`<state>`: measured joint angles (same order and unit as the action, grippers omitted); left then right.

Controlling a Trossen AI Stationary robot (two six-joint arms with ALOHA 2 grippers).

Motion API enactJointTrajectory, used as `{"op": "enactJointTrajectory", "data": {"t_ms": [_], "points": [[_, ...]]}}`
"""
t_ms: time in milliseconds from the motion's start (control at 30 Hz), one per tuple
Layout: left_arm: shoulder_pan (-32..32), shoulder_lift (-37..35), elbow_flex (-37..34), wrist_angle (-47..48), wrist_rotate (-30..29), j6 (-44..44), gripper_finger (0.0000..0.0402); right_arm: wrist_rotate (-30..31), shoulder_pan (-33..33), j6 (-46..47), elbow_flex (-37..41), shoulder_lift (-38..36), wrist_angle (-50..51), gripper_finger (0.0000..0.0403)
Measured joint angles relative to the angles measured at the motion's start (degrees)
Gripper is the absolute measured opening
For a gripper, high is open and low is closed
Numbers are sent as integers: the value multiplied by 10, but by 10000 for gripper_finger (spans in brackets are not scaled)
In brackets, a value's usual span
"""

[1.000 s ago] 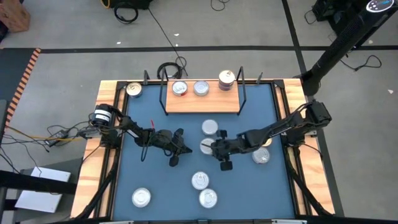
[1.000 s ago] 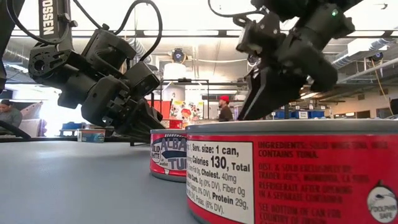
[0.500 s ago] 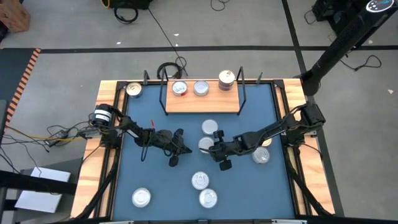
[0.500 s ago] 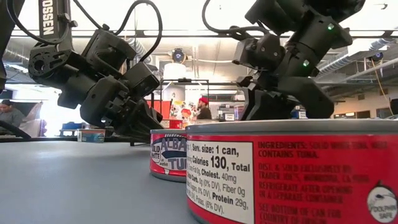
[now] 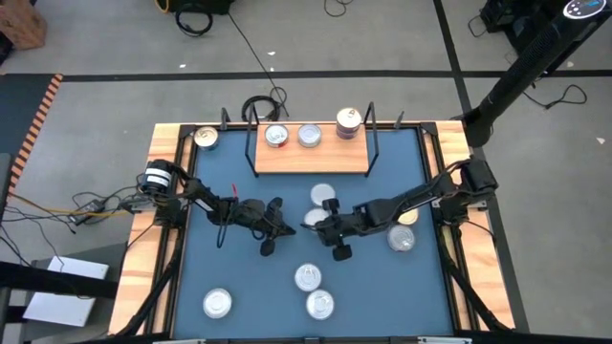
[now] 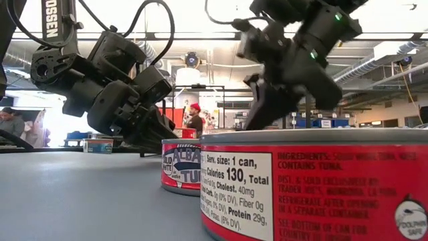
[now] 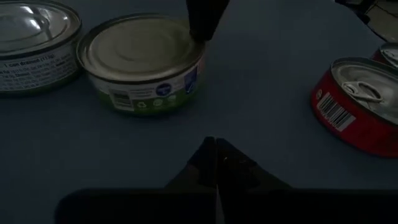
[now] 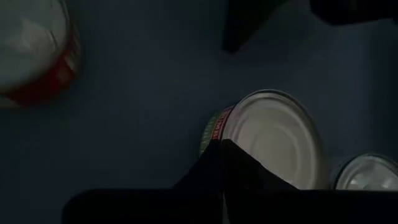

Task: Stack canned seafood by type on shelf
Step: Stack the green tuna can on top of the green tuna can on the shelf

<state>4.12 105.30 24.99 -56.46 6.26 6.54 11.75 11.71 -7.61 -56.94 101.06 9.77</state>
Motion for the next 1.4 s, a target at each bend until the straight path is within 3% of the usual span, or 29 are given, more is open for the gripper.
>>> {"op": "enactJointTrajectory", "data": {"t_ms": [533,733,1000,1400], "points": [[0,-14,0,-58,0,-1,5,-121,-65,238,-108,-12,109,0],[0,-75,-8,-49,2,-10,5,-222,-113,307,-113,-22,122,0],[1,-146,-20,-13,20,-4,5,-363,-163,362,-113,-20,128,0],[1,-160,-19,13,23,17,5,-429,-196,376,-112,12,138,0]]}}
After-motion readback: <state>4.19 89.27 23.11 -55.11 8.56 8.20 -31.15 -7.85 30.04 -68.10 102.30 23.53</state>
